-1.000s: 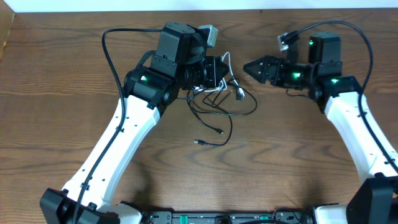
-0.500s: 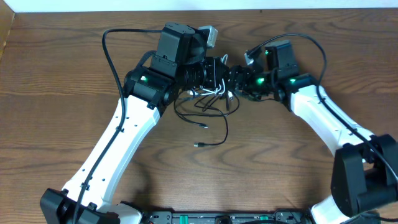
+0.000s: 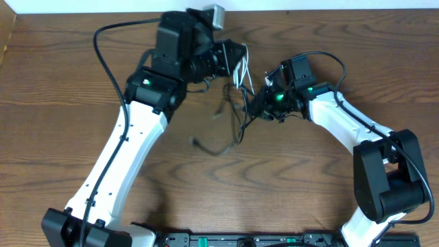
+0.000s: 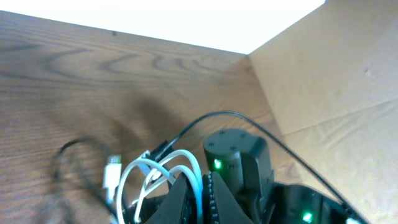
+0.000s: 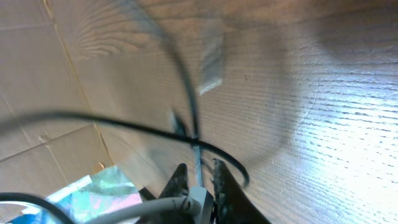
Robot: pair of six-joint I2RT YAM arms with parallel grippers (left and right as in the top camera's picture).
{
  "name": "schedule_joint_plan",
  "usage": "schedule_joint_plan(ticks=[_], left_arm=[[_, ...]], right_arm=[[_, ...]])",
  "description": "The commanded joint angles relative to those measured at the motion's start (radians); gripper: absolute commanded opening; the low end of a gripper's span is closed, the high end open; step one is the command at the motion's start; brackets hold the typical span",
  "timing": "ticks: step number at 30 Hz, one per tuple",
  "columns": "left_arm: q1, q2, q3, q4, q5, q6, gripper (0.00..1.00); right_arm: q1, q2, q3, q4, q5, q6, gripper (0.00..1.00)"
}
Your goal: Untangle cables
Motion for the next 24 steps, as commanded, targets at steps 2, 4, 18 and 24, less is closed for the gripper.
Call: schedule_joint_plan(ticks=[2,4,18,24], left_arm=[[0.040,-0.010,0.015,0.034,0.093,-0.050,0.08],[0.052,-0.010,0.015,0.034,0.113,-0.051,0.08],[0.080,-0.012,0.014,-0.046,0.237,-0.049,0.07],[0.049,-0.011,0.014,-0.185,0.236,0.066,0.07]], right_arm=[[0.006,0.025,0.001,-0.008,0.051,-0.036,0.06],[0.006,0.025,0.000,-0.013,0.064,-0.050,0.04],[-0.092,-0.003,0.002,-0.151,0.266,-0.222,0.13],[-0.151,-0.159,0.008,-0.120,0.233,-0.382,0.59]])
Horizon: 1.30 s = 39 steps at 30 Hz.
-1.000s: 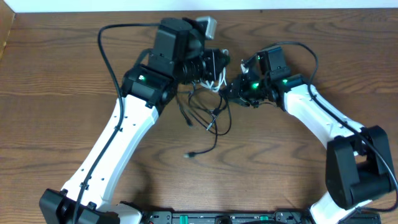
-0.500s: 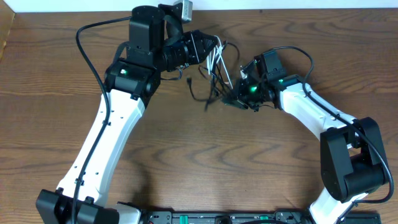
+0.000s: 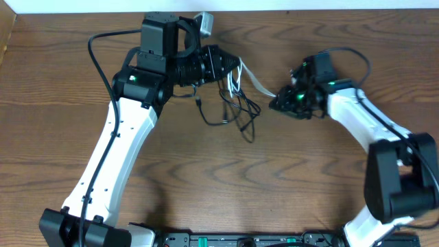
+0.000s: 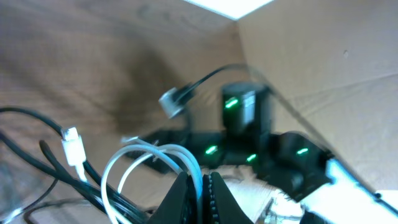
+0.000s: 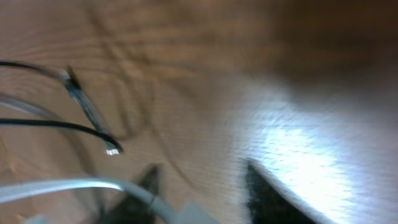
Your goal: Untangle cables
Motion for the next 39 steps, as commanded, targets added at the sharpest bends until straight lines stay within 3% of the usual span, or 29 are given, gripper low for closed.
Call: schedule_joint_plan(ticks=[1,4,7,14,19,25,29,34,39], left_arm=[[-0.018,-0.015,0.019,-0.033,0.031,0.082,0.07],[-0.024,-0.015,0.019,-0.055,0.032,0.091,0.08],[-0.024,-0.015,0.019,-0.060,0.032,0.091,0.08],[-0.024,-0.014,0.019,-0.058,0.028,0.090,0.08],[-0.024,-0.007,0.019,-0.058,0.003,-0.010,0.07],[-0.024,0.006,0.019,-0.058,0.004,-0.098,0.08],[-0.024,0.007,0.019,-0.058,0.000,-0.098,0.08],[-0.024,0.009,0.019,-0.059,-0.021,-0.097,0.08],[-0.024,0.021,0.019,-0.055,-0.027,-0.097,0.08]], right_arm=[[-0.018,-0.146,0.008,0.030,-0.025,-0.162,0.72],[-0.019,-0.235,0.008,0.062,-0.090,-0.253,0.89],[-0.012,-0.302,0.008,0.085,-0.184,-0.342,0.95],[0.011,-0.335,0.008,0.101,-0.333,-0.370,0.89],[0.056,-0.335,0.008,0.191,-0.439,-0.352,0.87],[0.119,-0.332,0.008,0.280,-0.340,-0.229,0.75],[0.142,-0.322,0.008,0.283,-0.297,-0.180,0.63],[0.148,-0.322,0.008,0.300,-0.297,-0.143,0.56],[0.159,-0.322,0.008,0.311,-0.242,-0.057,0.40]])
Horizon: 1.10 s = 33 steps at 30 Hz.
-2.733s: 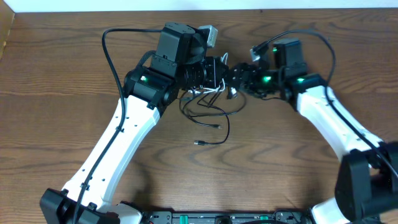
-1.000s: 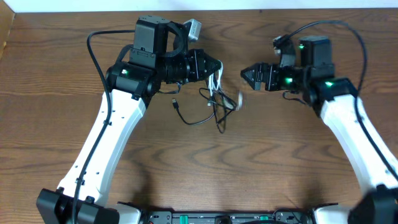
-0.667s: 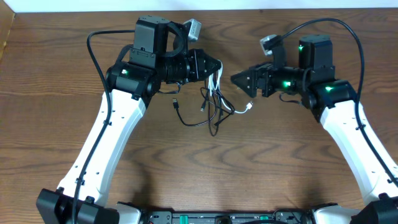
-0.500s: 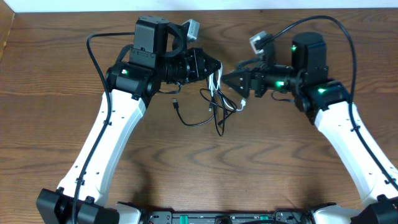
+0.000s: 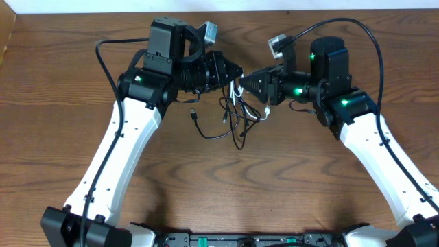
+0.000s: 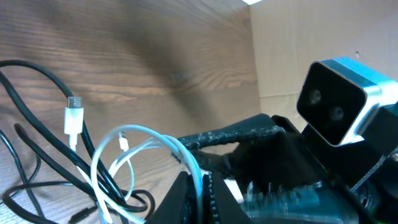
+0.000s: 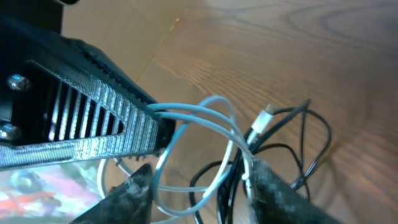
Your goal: Untangle cables
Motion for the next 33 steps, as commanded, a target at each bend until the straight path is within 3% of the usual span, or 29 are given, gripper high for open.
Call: schedule_joint_plan(ticks=[1,8,11,13,18,25,33], left_arm=[[0.002,0.017,0.019,0.008,-0.009,-0.005,0.08],[0.002,0.037,0.019,0.008,-0.009,-0.005,0.08],[0.002,0.037,0.019,0.008,-0.017,-0.004,0.07],[0.002,0.037,0.019,0.007,-0.040,0.003,0.08],[0.005,0.037,0.019,-0.020,-0.089,0.057,0.08],[0.033,0.037,0.019,-0.106,-0.147,0.132,0.08],[0.058,0.037,0.019,-0.150,-0.216,0.207,0.08]], right_arm=[[0.026,0.014,0.007,0.000,0.053,0.079,0.38],[0.072,0.057,0.007,0.004,0.093,0.093,0.35],[0.071,0.063,0.007,0.001,0.119,0.109,0.22],[0.064,0.062,0.007,0.001,0.137,0.114,0.01],[0.001,0.050,0.007,-0.033,0.170,0.139,0.01],[-0.141,-0.019,0.007,-0.220,0.344,0.170,0.01],[-0.164,-0.070,0.007,-0.377,0.586,0.141,0.01]])
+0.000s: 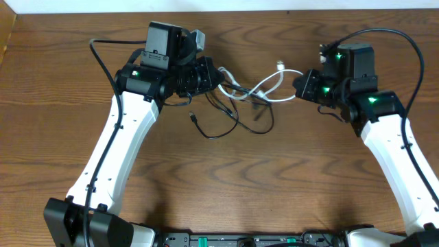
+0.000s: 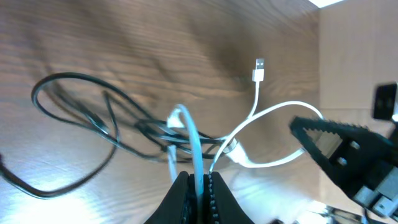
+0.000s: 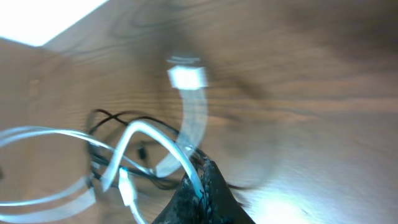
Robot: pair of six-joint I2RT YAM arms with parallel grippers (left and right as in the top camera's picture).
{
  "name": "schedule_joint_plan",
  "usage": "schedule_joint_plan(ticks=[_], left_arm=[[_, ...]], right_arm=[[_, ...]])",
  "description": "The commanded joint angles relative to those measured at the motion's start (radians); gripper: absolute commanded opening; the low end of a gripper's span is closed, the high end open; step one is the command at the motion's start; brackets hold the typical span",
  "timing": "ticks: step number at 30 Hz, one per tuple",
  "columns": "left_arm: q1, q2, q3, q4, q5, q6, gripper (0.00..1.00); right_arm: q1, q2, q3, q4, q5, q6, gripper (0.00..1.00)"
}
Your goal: Untangle cables
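A white cable [image 1: 264, 88] stretches between both grippers above the table, its USB plug [image 1: 280, 66] free near the middle. My left gripper [image 1: 218, 75] is shut on the white cable's left part [image 2: 194, 155]. My right gripper [image 1: 300, 87] is shut on the white cable's right part [image 3: 186, 163]. A black cable [image 1: 230, 122] lies looped on the wood below them, still crossing the white one near the left gripper. In the right wrist view the white plug [image 3: 186, 78] is blurred.
The wooden table [image 1: 219, 192] carries only the cables. A cardboard wall [image 2: 360, 56] stands at the table's far side. A black cable end [image 1: 195, 117] lies left of the loops.
My right gripper was open close beside the left one; now it is shut on the white cable and stands farther right. The white cable is stretched out between the grippers.
First both grippers held cables close together near the table's back. Then the right gripper was open and apart while the left held the white loops. Later the right gripper stood open at those loops. Now it grips the white cable and the bundle is spread.
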Motion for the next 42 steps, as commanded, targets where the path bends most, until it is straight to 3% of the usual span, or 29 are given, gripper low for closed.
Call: schedule_joint_plan(ticks=[1,13,19,20,23,26,29,33,42], left_arm=[[0.010,0.002,0.019,-0.012,-0.062,0.080,0.08],[0.010,0.002,0.019,-0.056,-0.257,0.114,0.08],[0.010,0.002,0.019,-0.055,-0.246,0.116,0.08],[0.010,0.002,0.019,-0.051,-0.236,0.116,0.08],[0.010,0.002,0.019,-0.018,-0.161,0.119,0.07],[0.010,0.002,0.019,0.072,0.005,0.164,0.07],[0.006,0.002,0.019,0.174,0.160,0.160,0.07],[-0.018,0.002,0.019,0.336,0.361,0.041,0.07],[-0.077,0.002,0.019,0.409,0.397,0.010,0.07]], right_arm=[[-0.004,-0.020,0.007,-0.034,0.171,-0.011,0.01],[-0.045,-0.019,0.007,-0.222,0.473,0.035,0.01],[-0.129,-0.019,0.007,-0.253,0.378,0.015,0.01],[-0.134,-0.019,0.007,-0.244,0.335,-0.015,0.05],[-0.133,-0.019,0.007,-0.203,0.194,-0.123,0.40],[-0.128,-0.019,0.007,-0.161,0.052,-0.213,0.62],[-0.118,-0.018,0.007,-0.111,-0.094,-0.256,0.70],[-0.089,-0.009,0.007,-0.026,-0.277,-0.302,0.79],[-0.042,0.011,0.007,0.127,-0.405,-0.254,0.82]])
